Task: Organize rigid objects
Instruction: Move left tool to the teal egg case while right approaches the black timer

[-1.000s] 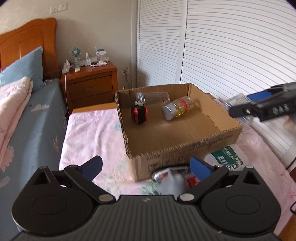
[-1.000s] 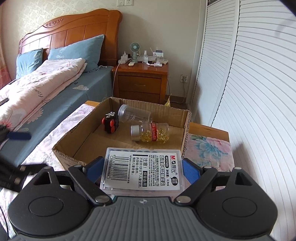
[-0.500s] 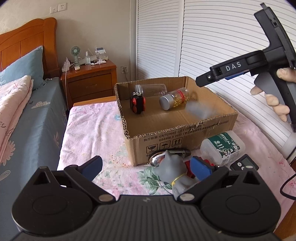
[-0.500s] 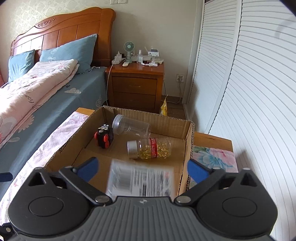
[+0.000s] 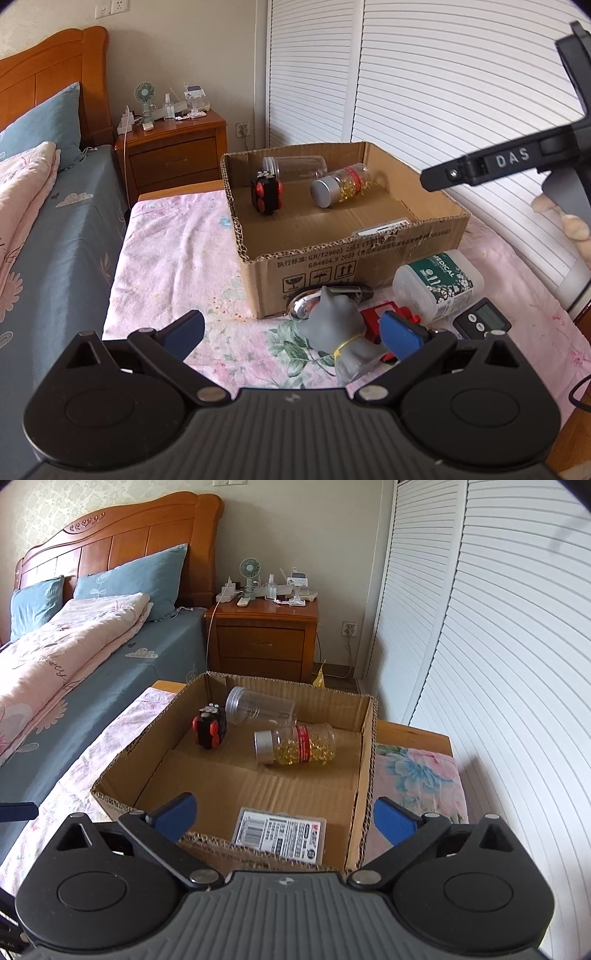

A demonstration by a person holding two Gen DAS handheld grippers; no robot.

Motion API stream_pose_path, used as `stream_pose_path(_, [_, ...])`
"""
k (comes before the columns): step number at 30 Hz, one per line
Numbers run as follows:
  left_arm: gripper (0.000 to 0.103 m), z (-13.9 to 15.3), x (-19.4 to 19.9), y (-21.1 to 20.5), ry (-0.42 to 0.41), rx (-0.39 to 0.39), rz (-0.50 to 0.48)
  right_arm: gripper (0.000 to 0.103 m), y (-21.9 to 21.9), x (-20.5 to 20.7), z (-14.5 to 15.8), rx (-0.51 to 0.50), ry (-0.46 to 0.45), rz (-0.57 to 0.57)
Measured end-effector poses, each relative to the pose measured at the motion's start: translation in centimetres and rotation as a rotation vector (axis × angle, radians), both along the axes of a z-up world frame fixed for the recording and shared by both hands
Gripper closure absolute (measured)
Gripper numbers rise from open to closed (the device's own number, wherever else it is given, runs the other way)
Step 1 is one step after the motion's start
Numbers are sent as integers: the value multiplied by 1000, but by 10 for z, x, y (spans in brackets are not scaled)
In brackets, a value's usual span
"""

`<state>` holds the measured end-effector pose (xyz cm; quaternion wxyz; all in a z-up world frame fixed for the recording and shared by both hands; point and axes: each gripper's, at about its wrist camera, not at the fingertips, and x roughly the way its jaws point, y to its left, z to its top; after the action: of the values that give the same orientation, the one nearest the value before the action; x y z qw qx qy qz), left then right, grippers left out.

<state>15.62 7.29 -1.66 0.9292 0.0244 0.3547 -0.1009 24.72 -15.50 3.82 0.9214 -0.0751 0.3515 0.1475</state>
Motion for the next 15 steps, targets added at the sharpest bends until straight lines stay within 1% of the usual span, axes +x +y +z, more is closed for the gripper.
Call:
stream_pose_path(4, [2, -4, -3, -2, 17, 7, -8, 0, -7, -17, -12, -13, 5, -27])
stream_pose_path(8, [2, -9, -5, -3, 37, 19, -18, 0, -16, -37, -32, -44, 7, -67])
stream_pose_path(11, [2, -12, -7, -6, 44, 31, -27, 0, -24, -49, -50, -51, 40, -81])
stream_pose_path(15, [2, -16, -10, -11, 62, 46, -54, 0, -33, -61, -77, -41, 120, -92])
